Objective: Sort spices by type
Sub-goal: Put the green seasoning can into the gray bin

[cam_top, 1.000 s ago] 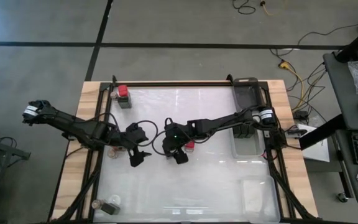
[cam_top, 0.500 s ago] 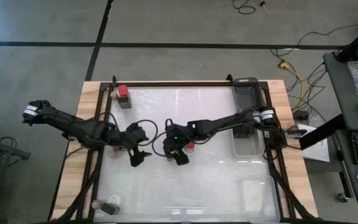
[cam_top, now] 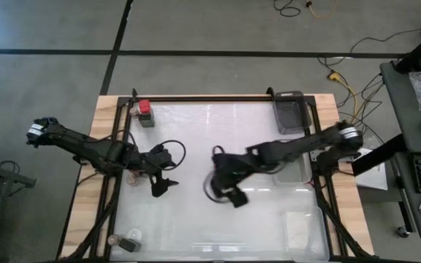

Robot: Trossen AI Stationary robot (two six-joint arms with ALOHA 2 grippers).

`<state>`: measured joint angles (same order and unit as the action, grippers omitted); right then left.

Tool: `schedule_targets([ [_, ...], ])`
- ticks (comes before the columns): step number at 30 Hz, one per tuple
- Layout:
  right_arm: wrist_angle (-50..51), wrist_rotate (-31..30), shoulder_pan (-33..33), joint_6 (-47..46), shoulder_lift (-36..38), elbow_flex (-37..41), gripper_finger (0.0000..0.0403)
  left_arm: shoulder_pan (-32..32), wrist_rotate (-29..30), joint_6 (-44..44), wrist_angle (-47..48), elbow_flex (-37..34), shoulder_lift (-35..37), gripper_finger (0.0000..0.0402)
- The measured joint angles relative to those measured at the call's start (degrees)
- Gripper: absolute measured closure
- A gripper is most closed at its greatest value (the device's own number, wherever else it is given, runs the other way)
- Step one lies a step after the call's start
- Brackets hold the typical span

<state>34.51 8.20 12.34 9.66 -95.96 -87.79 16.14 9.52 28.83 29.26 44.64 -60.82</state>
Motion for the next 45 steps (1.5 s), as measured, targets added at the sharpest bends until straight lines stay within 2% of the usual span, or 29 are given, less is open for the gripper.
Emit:
schedule_targets([
  [5,15.0,-13.0,5.7,-6.2,8.5,1.9,0.0129,0.0,0.5,-0.7,-0.5,-0.1,-0.3,0.0047],
  [10,23.5,-19.9,9.8,-16.9,19.1,9.0,0.0138,0.0,0.5,-3.5,-4.5,-0.1,-0.3,0.0047],
  [16,26.9,-24.9,11.4,-27.2,33.1,22.0,0.0126,0.0,0.4,-11.1,-12.4,-0.1,-0.4,0.0047],
  [21,26.9,-25.0,11.3,-31.6,43.1,30.9,0.0133,0.0,0.5,-14.8,-17.1,-0.1,-0.4,0.0047],
  [24,29.0,-22.9,11.3,-34.5,47.4,33.4,0.0135,0.0,0.4,-14.5,-18.1,-0.1,-0.4,0.0047],
  [28,32.6,-23.1,11.3,-36.1,51.2,35.1,0.0125,0.0,0.4,-14.5,-18.9,-0.1,-0.4,0.0047],
  [34,28.0,-24.7,11.3,-32.1,52.4,40.2,0.0131,0.0,0.5,-16.6,-21.7,-0.1,-0.6,0.0047],
  [40,21.7,-23.8,9.9,-31.6,52.5,47.1,0.0132,0.0,0.5,-19.3,-26.5,-0.1,-2.9,0.0047],
  [45,19.8,-22.8,7.9,-31.3,52.3,48.1,0.0122,0.0,0.5,-19.4,-27.8,-0.2,-5.3,0.0047],
])
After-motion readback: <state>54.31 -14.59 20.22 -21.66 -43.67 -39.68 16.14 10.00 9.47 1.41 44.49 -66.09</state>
